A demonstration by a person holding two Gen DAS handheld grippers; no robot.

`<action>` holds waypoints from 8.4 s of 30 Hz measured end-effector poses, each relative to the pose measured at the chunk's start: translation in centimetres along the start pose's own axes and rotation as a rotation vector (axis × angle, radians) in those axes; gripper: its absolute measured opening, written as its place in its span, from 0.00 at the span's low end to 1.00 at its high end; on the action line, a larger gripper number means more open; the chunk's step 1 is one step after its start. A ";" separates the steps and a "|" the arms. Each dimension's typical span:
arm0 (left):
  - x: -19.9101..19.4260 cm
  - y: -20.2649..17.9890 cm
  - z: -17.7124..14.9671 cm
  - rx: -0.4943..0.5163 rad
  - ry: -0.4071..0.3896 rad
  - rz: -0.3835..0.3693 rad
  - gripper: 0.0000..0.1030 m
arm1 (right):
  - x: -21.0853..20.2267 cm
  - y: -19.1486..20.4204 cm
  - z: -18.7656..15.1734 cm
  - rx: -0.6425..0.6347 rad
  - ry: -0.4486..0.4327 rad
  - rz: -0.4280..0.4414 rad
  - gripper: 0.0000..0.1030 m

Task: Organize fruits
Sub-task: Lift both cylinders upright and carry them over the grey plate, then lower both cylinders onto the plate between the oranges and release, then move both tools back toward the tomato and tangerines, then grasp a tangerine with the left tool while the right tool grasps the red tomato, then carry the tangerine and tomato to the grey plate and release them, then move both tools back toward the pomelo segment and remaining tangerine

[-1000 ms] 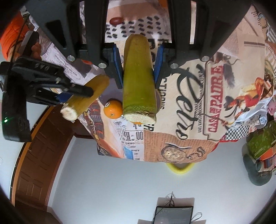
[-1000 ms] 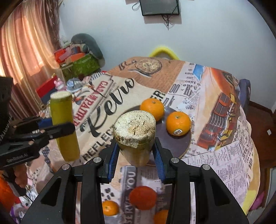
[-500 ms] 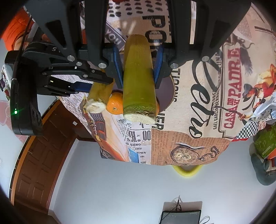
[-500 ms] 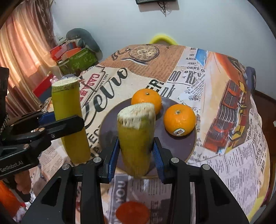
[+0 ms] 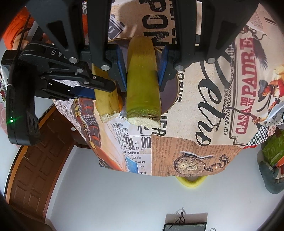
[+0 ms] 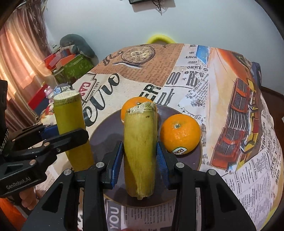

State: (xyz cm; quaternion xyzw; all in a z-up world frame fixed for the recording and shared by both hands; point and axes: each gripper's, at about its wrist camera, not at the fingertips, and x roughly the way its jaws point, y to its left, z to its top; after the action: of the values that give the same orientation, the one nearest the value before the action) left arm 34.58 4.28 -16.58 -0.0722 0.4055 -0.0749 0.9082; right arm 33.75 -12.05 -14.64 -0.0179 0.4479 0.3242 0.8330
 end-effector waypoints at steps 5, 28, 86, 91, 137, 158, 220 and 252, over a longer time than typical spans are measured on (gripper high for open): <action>0.6 -0.1 -0.1 0.008 0.006 0.003 0.32 | -0.5 -0.3 0.1 0.005 -0.032 -0.032 0.35; 4.8 -3.0 1.0 0.106 0.083 0.056 0.33 | -3.9 -3.2 -2.0 -0.008 -0.086 -0.080 0.35; -7.5 -7.7 -11.3 0.079 0.133 -0.021 0.59 | -14.6 4.5 -11.0 -0.070 -0.112 -0.167 0.61; -5.8 -8.6 -12.6 0.093 0.192 -0.037 0.59 | -14.3 3.9 -11.6 -0.059 -0.103 -0.179 0.69; -5.8 -3.3 -11.3 0.027 0.109 -0.006 0.33 | -4.7 2.3 -11.7 -0.039 0.082 -0.115 0.43; -6.1 -1.7 -6.5 0.013 -0.005 0.049 0.33 | -8.3 0.8 -7.0 -0.032 -0.114 -0.168 0.43; 4.6 2.1 0.6 -0.035 0.044 0.115 0.50 | -1.2 -3.1 -4.2 -0.039 -0.039 -0.149 0.52; -12.9 -5.4 -7.1 0.127 -0.055 0.091 0.64 | -13.4 5.4 -10.9 -0.227 -0.053 -0.207 0.62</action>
State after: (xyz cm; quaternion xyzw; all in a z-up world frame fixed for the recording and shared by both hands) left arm 20.33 1.03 -10.88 0.0018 0.3775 -0.0570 0.9243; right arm 17.55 -18.31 -9.66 -0.1493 0.3819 0.2856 0.8662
